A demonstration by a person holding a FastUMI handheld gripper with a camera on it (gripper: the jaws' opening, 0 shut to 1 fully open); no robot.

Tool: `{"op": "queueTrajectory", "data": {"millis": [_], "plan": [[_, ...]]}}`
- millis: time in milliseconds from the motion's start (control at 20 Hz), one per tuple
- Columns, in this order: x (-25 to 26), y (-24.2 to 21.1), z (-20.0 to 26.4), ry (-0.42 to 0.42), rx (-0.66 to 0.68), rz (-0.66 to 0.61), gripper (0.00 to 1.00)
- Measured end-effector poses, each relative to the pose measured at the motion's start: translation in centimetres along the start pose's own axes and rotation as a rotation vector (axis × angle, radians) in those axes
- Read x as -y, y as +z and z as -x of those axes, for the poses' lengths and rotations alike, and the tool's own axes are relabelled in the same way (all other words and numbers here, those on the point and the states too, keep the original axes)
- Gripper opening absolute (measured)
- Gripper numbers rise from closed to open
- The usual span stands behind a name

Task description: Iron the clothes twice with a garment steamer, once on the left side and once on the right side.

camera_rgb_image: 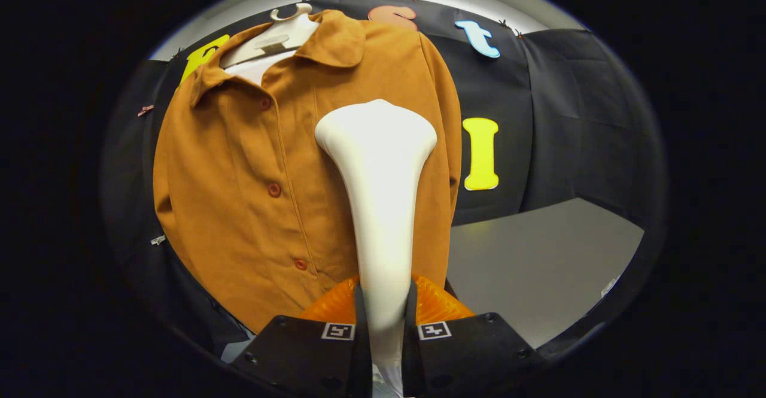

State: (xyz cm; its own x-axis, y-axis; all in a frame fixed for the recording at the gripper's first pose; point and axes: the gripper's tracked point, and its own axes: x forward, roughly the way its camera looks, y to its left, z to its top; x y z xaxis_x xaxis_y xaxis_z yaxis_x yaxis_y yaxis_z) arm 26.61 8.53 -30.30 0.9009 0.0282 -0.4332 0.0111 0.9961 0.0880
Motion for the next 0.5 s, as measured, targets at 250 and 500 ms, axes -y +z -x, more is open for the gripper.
{"op": "queueTrajectory", "data": {"millis": [250,500], "plan": [[0.0,-6.0,-0.9,-0.018,-0.115,-0.009,0.23],[0.5,-12.4,-1.1,-0.036,-0.237,0.013,0.23]]}}
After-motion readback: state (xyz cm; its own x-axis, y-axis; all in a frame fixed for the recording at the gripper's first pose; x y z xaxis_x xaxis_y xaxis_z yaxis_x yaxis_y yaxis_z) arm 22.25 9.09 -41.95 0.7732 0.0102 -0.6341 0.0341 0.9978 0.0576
